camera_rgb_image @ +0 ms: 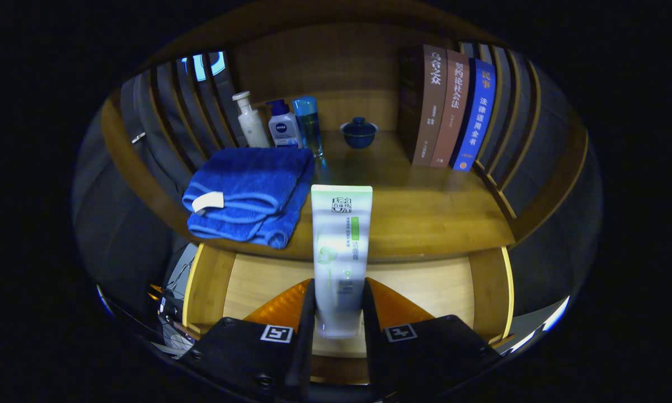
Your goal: Pull open the drawer, take out the items inside it, and place them on the countertop above the cabinet.
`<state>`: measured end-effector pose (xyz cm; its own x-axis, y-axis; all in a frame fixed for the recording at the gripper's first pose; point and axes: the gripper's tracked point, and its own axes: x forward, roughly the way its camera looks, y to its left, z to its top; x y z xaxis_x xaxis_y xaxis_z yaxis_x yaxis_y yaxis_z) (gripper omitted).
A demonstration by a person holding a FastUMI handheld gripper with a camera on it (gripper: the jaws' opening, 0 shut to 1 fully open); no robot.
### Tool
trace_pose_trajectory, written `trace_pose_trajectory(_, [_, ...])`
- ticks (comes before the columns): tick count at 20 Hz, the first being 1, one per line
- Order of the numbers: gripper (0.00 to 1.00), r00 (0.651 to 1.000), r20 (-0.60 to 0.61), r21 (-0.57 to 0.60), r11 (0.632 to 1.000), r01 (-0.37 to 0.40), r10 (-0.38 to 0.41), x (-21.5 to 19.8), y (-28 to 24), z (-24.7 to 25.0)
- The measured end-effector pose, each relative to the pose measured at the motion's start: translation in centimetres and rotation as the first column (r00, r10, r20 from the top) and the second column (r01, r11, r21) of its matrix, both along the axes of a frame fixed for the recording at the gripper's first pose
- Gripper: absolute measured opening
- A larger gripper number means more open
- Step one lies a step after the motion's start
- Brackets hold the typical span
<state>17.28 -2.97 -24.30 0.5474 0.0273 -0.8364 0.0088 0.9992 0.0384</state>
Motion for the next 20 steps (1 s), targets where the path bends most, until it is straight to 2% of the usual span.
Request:
trace_pose_trajectory(9, [0.45, 1.000, -0.010, -0.027, 1.000, -0.014, 0.014, 10.0, -0.3, -2.0])
trace_pose_trajectory(14, [0.45, 0.998, -0.059, -0.050, 0.999, 0.003, -0.006, 12.0, -1.1, -4.5])
trace_pose_trajectory(20, [0.45, 0.995, -0.096, -0.059, 0.998, 0.019, -0.025, 12.2, -1.6, -6.0])
